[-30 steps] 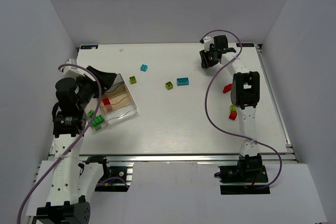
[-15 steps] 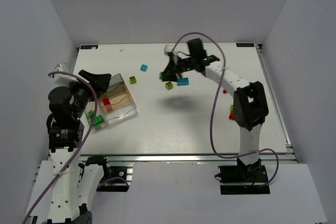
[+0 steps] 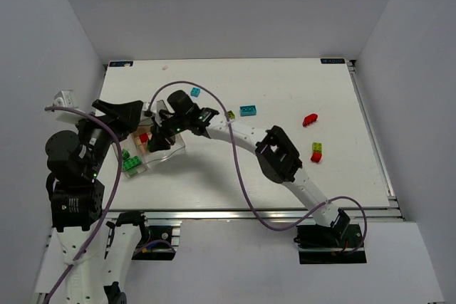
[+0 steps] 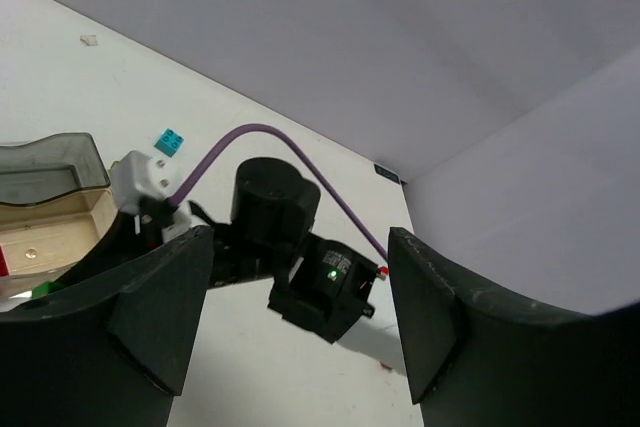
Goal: Sort the legos into containers by color
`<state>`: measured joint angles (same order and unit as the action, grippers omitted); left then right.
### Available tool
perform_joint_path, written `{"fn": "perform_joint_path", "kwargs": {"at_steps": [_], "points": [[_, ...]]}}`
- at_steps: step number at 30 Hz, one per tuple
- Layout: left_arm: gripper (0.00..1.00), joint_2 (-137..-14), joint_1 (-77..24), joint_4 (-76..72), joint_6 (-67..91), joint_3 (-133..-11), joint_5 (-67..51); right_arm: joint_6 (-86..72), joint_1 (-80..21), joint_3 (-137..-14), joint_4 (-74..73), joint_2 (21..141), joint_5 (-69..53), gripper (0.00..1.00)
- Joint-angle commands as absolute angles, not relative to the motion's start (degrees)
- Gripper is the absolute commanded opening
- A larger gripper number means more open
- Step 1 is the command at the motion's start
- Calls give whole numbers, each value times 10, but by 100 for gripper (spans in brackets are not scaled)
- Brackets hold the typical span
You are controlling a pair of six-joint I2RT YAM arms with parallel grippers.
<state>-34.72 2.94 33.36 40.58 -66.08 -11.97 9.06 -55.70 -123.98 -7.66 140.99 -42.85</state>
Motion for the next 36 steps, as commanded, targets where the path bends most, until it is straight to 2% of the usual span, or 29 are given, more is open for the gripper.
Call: {"fn": "perform_joint_path", "kwargs": {"at_steps": [1, 7, 15, 21, 22, 23, 25, 26, 29, 31, 36], "points": [[80, -342, 33, 380, 393, -688, -110, 65, -597, -1268, -12, 1404, -367, 1], [81, -337, 33, 403, 392, -696, -116, 65, -645, -1293, 30, 1433, -315, 2], [81, -335, 33, 419, 393, -703, -134, 93, -666, -1267, 90, 1442, -231, 9], [81, -335, 33, 443, 391, -717, -141, 124, -667, -1331, 89, 1496, -172, 13], [81, -335, 33, 446, 389, -720, -141, 129, -667, -1331, 97, 1497, -171, 16], [81, -335, 33, 447, 389, -722, -141, 137, -669, -1331, 100, 1499, -170, 27], [82, -335, 33, 450, 388, -723, -141, 143, -671, -1328, 102, 1501, -170, 39], [82, -335, 33, 450, 388, -722, -141, 144, -671, -1327, 103, 1500, -170, 51], [82, -334, 33, 447, 388, -722, -142, 142, -670, -1315, 106, 1491, -174, 66], [82, -333, 33, 442, 389, -719, -143, 133, -668, -1299, 116, 1473, -178, 69], [82, -337, 33, 418, 393, -710, -148, 103, -664, -1256, 129, 1416, -194, 68]]}}
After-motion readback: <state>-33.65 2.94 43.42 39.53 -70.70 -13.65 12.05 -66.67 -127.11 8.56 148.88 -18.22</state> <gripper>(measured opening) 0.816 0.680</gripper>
